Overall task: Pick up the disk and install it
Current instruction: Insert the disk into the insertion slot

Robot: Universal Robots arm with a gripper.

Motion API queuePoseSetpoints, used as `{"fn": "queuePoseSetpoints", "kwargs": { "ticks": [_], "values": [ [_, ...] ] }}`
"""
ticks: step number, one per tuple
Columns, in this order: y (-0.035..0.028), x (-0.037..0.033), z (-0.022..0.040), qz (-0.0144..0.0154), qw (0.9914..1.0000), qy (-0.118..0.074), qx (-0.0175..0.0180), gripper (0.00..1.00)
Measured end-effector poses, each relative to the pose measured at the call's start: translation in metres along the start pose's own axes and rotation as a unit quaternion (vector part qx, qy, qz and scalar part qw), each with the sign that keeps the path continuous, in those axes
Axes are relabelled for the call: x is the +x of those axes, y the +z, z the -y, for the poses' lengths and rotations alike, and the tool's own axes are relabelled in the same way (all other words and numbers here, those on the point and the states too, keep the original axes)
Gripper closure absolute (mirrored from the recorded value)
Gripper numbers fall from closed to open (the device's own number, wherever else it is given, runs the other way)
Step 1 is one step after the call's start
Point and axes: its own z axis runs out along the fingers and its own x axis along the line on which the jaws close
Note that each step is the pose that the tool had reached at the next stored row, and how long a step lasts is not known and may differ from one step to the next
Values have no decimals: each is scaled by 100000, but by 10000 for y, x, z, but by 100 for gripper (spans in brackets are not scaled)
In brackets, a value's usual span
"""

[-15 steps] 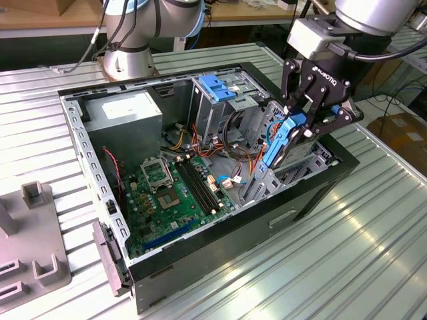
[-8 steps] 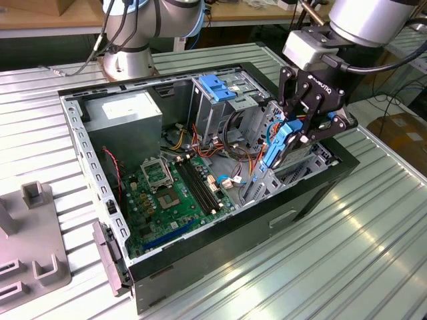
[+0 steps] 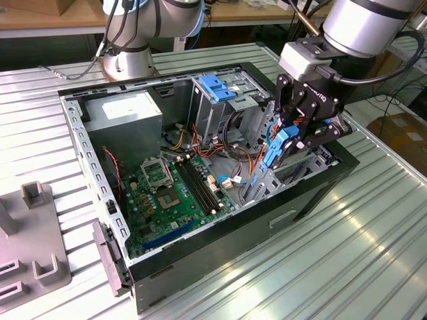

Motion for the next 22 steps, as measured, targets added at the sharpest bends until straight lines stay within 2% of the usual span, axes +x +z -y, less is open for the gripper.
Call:
{"fn": "queuePoseSetpoints", "kwargs": {
  "ticks": [5,14,16,19,20,22],
  "values": [
    [66,0,1,6,100000,1,1,63],
    [72,0,2,23,100000,-2,10,62],
    [70,0,1,7,100000,-3,4,49],
    [69,0,1,-5,100000,-2,5,49],
    [69,0,1,-8,100000,1,2,51],
    [75,0,1,-6,100000,-58,101,64]
  ]
}}
